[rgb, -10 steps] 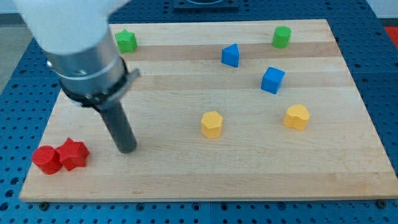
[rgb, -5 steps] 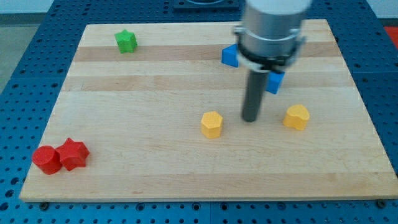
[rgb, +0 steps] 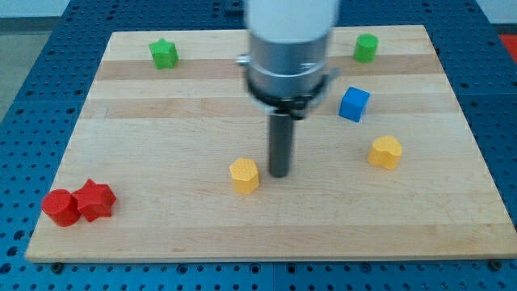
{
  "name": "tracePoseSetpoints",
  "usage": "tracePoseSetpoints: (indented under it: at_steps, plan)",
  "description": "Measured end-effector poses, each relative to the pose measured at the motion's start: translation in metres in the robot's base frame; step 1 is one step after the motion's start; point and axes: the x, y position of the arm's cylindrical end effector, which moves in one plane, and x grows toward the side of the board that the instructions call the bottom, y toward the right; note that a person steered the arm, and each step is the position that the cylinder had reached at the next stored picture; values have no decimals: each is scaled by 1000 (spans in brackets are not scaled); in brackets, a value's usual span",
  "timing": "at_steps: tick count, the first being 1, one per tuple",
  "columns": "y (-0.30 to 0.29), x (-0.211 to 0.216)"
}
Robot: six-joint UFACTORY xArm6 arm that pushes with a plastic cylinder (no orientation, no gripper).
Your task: Slide the hexagon to the right side of the red star
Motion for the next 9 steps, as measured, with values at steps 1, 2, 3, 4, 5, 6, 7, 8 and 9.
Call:
tracePoseSetpoints:
  at_steps: [1,2,3,4,5,6,7,8,9]
  plan:
    - [-77,0]
    - [-80,3]
    - [-19,4]
    - [3,13]
    - [-40,24]
    - [-75,24]
    - [-92,24]
    - [-98,25]
    - [-112,27]
